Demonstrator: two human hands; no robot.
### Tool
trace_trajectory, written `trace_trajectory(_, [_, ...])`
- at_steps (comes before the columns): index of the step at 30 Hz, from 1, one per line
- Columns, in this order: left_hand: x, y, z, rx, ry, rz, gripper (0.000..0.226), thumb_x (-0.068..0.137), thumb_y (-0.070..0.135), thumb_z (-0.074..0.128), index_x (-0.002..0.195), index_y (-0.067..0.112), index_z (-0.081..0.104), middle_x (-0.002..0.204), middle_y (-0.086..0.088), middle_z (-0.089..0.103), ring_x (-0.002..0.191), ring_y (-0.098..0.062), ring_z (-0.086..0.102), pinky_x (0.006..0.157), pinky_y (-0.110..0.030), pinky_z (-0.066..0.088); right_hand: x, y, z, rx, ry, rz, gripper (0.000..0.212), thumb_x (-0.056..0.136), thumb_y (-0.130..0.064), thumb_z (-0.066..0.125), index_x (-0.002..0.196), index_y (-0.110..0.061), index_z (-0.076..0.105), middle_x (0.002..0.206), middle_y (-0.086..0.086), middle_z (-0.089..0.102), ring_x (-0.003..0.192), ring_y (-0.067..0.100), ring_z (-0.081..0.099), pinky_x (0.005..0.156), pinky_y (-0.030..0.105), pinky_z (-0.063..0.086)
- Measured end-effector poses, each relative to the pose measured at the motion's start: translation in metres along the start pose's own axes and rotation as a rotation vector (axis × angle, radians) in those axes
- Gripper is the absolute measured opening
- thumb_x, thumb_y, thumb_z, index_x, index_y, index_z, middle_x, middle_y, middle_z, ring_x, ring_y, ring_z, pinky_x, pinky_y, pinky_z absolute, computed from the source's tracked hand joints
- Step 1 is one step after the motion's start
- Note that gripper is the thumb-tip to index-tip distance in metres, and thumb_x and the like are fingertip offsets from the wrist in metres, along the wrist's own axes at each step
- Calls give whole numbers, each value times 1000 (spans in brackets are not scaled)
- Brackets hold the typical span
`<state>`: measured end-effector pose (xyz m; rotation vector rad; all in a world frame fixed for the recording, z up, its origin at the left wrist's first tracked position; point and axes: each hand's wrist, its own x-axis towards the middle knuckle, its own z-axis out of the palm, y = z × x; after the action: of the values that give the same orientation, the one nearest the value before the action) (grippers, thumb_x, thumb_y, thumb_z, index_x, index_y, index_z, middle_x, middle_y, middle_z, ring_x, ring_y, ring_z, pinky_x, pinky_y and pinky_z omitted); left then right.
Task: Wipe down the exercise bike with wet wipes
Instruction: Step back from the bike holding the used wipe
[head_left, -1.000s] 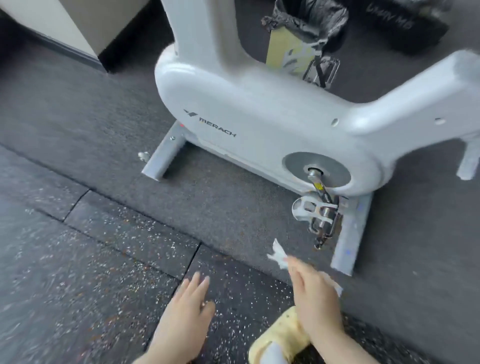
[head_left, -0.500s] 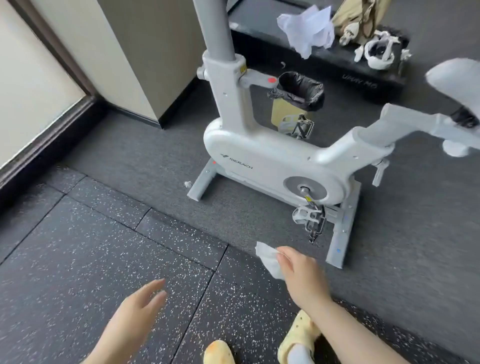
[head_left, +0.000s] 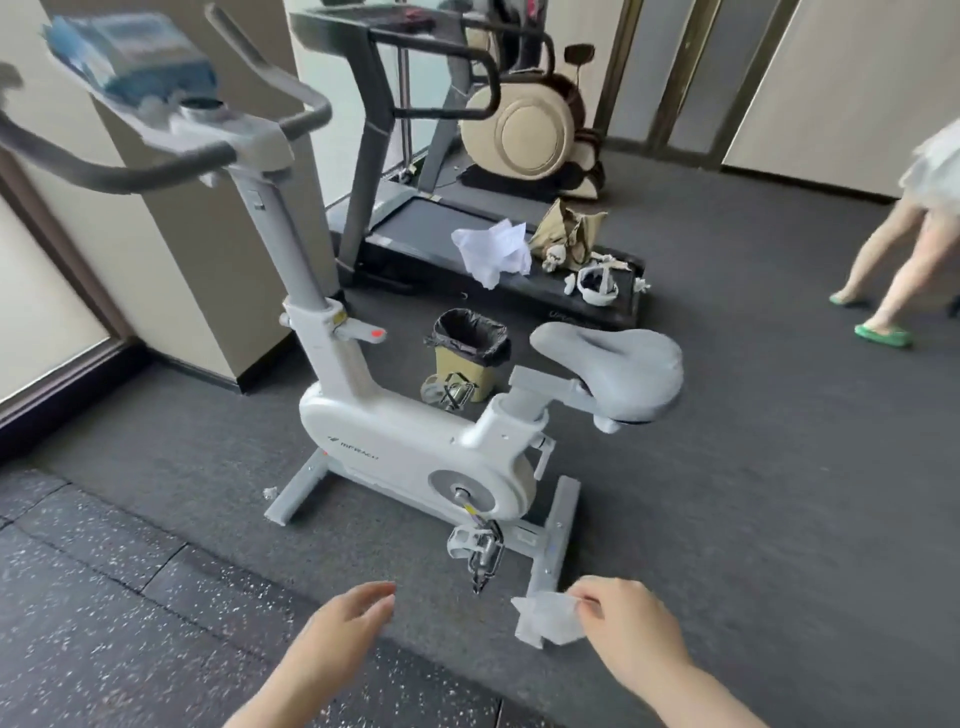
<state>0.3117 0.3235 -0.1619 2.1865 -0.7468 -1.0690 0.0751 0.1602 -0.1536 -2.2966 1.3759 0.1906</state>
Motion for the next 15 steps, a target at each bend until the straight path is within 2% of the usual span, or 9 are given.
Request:
trace_trajectory(2, [1, 37, 45, -31, -19, 24, 15, 97, 27, 55, 111, 32, 61, 105, 9, 67, 94, -4, 62, 68, -10, 40, 4, 46, -29, -51, 8, 2, 21, 92, -29, 44, 98, -34, 63, 95, -12, 68, 93, 17, 61, 68, 28, 43])
trace_trajectory(5, [-4, 83, 98, -51, -29, 49, 12, 96, 29, 56, 104, 37, 59, 103, 14, 66, 102, -6, 60, 80, -20, 40, 13, 99, -70, -94, 22, -1, 25, 93, -26, 41, 97, -34, 65, 95, -11, 67, 90, 18, 61, 67, 28, 43])
trace_trajectory(7, [-7, 106, 122, -3, -72, 47, 14, 96, 31, 55, 108, 37, 61, 104, 16, 66, 106, -5, 60, 84, -20, 39, 27, 121, -92, -114, 33, -22, 27, 94, -24, 40, 97, -34, 65, 96, -10, 67, 89, 18, 61, 67, 29, 44])
trace_trajectory(11, [15, 139, 133, 68, -102, 6, 19, 97, 35, 53, 113, 36, 62, 116, 9, 66, 104, -7, 59, 84, -19, 39, 77, 136, -122, -189, 7, -114, 26, 93, -23, 43, 99, -30, 67, 99, -5, 68, 91, 22, 62, 67, 29, 42])
trace_trajectory(15, [61, 166, 125, 65, 40, -19, 32, 99, 35, 50, 127, 25, 61, 126, 6, 63, 110, -12, 56, 87, -23, 36, 134, 146, -132, -246, -40, -187, 25, 95, -24, 42, 98, -29, 66, 102, -3, 68, 93, 23, 61, 68, 30, 42])
